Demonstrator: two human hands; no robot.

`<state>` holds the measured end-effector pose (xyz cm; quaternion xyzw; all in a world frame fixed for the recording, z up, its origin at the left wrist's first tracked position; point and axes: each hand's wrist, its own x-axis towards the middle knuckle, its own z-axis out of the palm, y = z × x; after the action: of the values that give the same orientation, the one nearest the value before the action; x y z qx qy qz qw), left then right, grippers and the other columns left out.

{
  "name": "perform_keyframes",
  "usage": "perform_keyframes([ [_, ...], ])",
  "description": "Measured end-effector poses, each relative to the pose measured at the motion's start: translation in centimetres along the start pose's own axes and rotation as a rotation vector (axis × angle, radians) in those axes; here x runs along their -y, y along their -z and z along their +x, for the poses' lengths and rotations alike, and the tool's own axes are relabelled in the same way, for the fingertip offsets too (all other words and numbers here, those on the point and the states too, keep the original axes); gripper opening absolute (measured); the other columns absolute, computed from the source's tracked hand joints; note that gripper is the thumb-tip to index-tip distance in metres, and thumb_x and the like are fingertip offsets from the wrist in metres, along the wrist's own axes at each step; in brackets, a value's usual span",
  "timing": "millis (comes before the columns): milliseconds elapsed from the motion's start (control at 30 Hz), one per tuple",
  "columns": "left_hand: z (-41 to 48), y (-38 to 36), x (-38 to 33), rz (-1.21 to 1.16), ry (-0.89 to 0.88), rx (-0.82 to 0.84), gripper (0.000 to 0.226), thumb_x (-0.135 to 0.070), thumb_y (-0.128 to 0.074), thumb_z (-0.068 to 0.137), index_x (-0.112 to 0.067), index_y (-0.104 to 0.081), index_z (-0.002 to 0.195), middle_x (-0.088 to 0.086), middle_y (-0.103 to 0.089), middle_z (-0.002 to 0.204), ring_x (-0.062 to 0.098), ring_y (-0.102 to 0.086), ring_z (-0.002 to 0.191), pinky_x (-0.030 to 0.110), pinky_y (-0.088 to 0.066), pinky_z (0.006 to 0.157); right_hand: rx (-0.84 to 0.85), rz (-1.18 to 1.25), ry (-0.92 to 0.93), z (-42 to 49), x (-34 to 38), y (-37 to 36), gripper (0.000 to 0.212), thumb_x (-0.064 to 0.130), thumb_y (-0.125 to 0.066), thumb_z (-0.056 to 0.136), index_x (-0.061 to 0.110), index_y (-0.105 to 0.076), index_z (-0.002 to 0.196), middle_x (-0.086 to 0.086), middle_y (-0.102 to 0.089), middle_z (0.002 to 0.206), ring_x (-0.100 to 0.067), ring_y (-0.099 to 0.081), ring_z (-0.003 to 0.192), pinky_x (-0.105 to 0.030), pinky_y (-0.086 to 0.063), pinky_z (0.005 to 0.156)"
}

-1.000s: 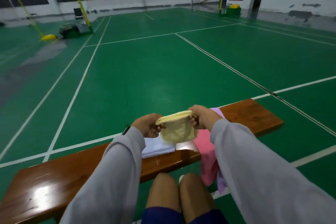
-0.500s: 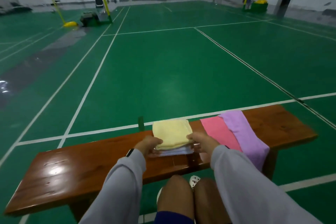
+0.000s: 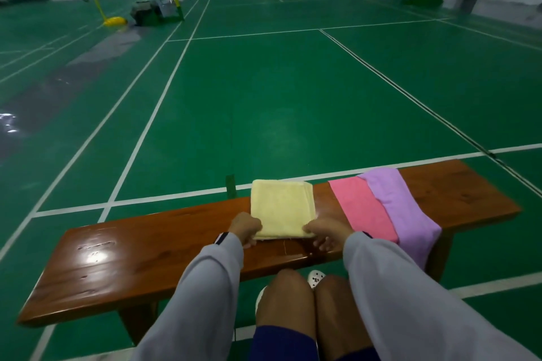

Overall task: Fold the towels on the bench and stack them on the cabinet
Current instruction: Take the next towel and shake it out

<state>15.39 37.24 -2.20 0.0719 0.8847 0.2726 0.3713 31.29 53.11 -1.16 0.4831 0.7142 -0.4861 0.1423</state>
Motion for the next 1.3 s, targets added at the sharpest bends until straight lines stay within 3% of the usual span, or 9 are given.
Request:
perform_keyframes([
  [167, 1.0, 0.7, -0.8, 0.179, -0.344, -0.207, 0.073, -0.018, -0.065, 0.088, -0.015, -0.029, 0.153, 0.017, -0.041, 0.148, 0.041, -0.041, 0.135, 0.047, -0.041, 0.107, -0.538, -0.453, 0.390, -1.8, 3.0, 0.2, 0.052, 0.029, -0.063, 0.083, 0.013, -0.049, 0.131, -0.009, -0.063, 0.115, -0.028, -0.064, 0.097, -0.035, -0.054, 0.078],
  [233, 1.8, 0.7, -1.2, 0.370, -0.537, -0.268, 0.076, -0.021, -0.061, 0.090, -0.021, -0.027, 0.158, 0.013, -0.031, 0.161, 0.037, -0.027, 0.147, 0.046, -0.029, 0.120, -0.541, -0.679, 0.494, -2.0, 4.5, -0.2, 0.050, 0.028, -0.056, 0.093, 0.009, -0.045, 0.138, -0.014, -0.057, 0.127, -0.032, -0.059, 0.112, -0.035, -0.046, 0.082],
  [300, 2.6, 0.1, -1.8, 0.512, -0.635, -0.291, 0.068, -0.024, -0.051, 0.098, -0.023, -0.025, 0.161, 0.008, -0.019, 0.169, 0.033, -0.013, 0.155, 0.046, -0.019, 0.125, -0.431, -0.774, 0.540, -0.4, 5.2, -1.3, 0.052, 0.028, -0.049, 0.097, 0.010, -0.039, 0.145, -0.016, -0.047, 0.144, -0.035, -0.046, 0.130, -0.043, -0.039, 0.104],
  [400, 3.7, -1.4, -2.6, 0.696, -0.695, -0.324, 0.058, -0.032, -0.033, 0.108, -0.021, -0.018, 0.163, 0.006, -0.008, 0.172, 0.031, 0.000, 0.158, 0.048, -0.011, 0.127, -0.300, -0.763, 0.498, 3.7, 5.2, -3.2, 0.058, 0.028, -0.038, 0.101, 0.008, -0.026, 0.155, -0.019, -0.020, 0.165, -0.039, -0.014, 0.153, -0.052, -0.013, 0.124],
  [500, 5.2, -3.6, -2.1, 0.722, -0.677, -0.296, 0.059, -0.040, -0.022, 0.110, -0.021, -0.010, 0.164, 0.005, 0.000, 0.172, 0.029, 0.006, 0.158, 0.049, -0.008, 0.127, -0.332, -0.741, 0.525, 6.2, 4.7, -3.9, 0.067, 0.036, -0.031, 0.106, 0.007, -0.008, 0.162, -0.019, 0.001, 0.170, -0.036, 0.005, 0.157, -0.052, 0.001, 0.127],
  [733, 8.0, -5.6, -0.6, 0.676, -0.686, -0.399, 0.073, -0.053, 0.006, 0.094, -0.030, 0.004, 0.164, 0.003, 0.014, 0.170, 0.026, 0.019, 0.156, 0.051, -0.001, 0.125, -0.513, -0.768, 0.599, 9.5, 2.4, -5.4, 0.072, 0.047, -0.020, 0.104, 0.012, -0.003, 0.164, -0.014, 0.001, 0.171, -0.032, 0.005, 0.158, -0.056, -0.004, 0.126],
  [967, 9.3, -5.8, -1.3, 0.686, -0.656, -0.444, 0.064, -0.050, -0.008, 0.103, -0.033, 0.003, 0.164, 0.003, 0.010, 0.171, 0.028, 0.016, 0.157, 0.053, -0.004, 0.127, -0.514, -0.767, 0.601, 10.9, 3.1, -5.0, 0.072, 0.047, -0.017, 0.103, 0.013, -0.003, 0.164, -0.014, -0.001, 0.171, -0.033, 0.004, 0.158, -0.057, -0.004, 0.126],
  [1133, 8.4, -5.8, -1.6, 0.743, -0.626, -0.420, 0.066, -0.050, 0.002, 0.099, -0.034, 0.008, 0.163, 0.003, 0.012, 0.171, 0.029, 0.014, 0.157, 0.054, -0.001, 0.126, -0.499, -0.757, 0.571, 10.3, 3.1, -5.2, 0.081, 0.049, 0.001, 0.092, 0.013, -0.003, 0.164, -0.014, 0.002, 0.171, -0.032, 0.005, 0.158, -0.056, 0.001, 0.126],
  [1300, 5.9, -5.9, -3.2, 0.860, -0.535, -0.421, 0.063, -0.047, -0.017, 0.107, -0.027, 0.001, 0.164, 0.009, 0.000, 0.172, 0.035, 0.003, 0.157, 0.058, 0.004, 0.125, -0.416, -0.769, 0.548, 8.1, 2.5, -4.5, 0.066, 0.045, -0.020, 0.107, 0.015, -0.002, 0.164, -0.011, 0.002, 0.172, -0.034, 0.004, 0.158, -0.055, -0.002, 0.126],
])
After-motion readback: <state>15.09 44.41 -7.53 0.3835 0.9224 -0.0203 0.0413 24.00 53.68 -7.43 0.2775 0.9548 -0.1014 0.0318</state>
